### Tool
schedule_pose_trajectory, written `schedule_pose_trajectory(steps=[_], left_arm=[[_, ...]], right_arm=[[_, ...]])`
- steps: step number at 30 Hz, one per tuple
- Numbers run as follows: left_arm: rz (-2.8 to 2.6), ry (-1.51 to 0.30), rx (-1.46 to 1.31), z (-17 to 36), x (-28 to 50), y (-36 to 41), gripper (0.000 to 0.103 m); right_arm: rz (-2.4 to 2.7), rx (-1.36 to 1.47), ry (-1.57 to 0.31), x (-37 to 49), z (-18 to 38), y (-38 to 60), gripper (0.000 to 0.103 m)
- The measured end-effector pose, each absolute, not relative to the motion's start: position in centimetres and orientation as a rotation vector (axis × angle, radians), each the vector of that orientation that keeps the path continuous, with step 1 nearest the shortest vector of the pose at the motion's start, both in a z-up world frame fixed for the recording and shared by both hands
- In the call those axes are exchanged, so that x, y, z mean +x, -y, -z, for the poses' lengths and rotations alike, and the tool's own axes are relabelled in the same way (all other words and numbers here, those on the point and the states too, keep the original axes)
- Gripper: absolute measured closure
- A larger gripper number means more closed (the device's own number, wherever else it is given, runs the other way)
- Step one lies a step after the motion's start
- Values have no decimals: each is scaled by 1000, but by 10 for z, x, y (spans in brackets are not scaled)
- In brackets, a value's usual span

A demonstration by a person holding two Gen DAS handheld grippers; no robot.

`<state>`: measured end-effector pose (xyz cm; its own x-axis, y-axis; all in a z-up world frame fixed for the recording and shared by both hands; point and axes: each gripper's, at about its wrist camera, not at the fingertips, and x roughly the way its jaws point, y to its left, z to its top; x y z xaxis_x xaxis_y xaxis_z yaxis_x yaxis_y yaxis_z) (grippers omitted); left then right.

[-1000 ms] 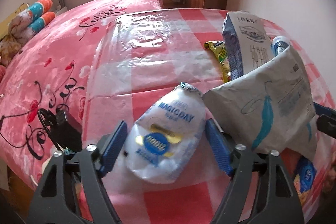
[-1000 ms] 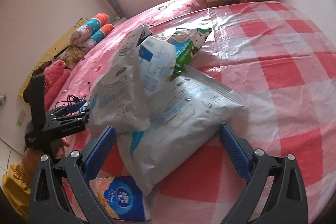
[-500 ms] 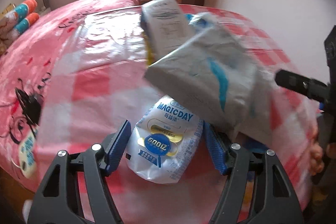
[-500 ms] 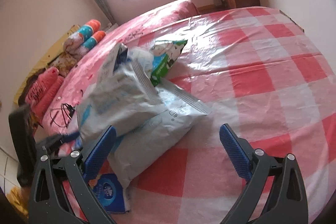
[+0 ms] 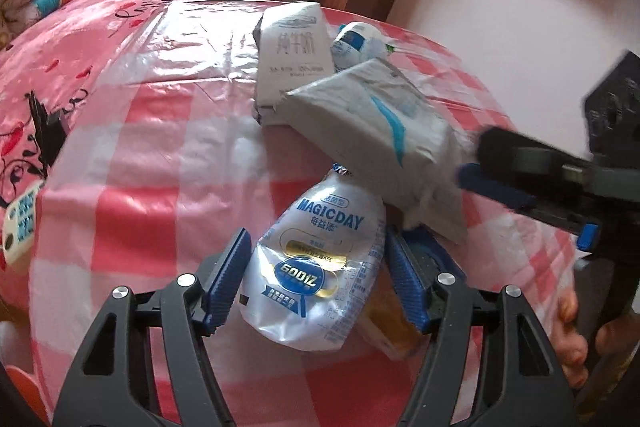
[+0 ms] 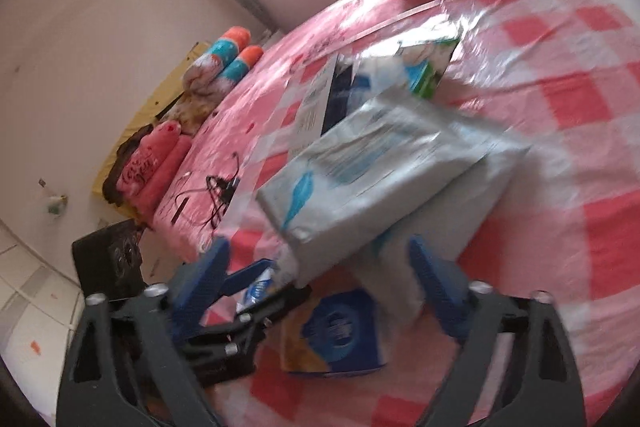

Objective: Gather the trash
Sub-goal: 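Grasp the white MAGICDAY bag with the left tool, then grasp the white feather-print wipe pack with the right tool while the left tool holds the MAGICDAY bag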

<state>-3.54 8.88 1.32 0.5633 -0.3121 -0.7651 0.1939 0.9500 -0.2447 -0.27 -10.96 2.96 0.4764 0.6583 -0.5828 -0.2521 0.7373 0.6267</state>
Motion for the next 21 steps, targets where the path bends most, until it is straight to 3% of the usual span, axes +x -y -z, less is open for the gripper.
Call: schedule_pose_trajectory(steps=[5,10,21], left_arm=[[312,-913,-149,-13,-44,-85,36],[322,-900,-162,-14,-50,-84,37],[338,-888,-273,-13,-65,-102,38]], right_arm=[[-501,503,-985,10,-29,97,20],[-369,496,-1043,30,-39,85,8],[-205,230,-1081,59,-38,40,4]])
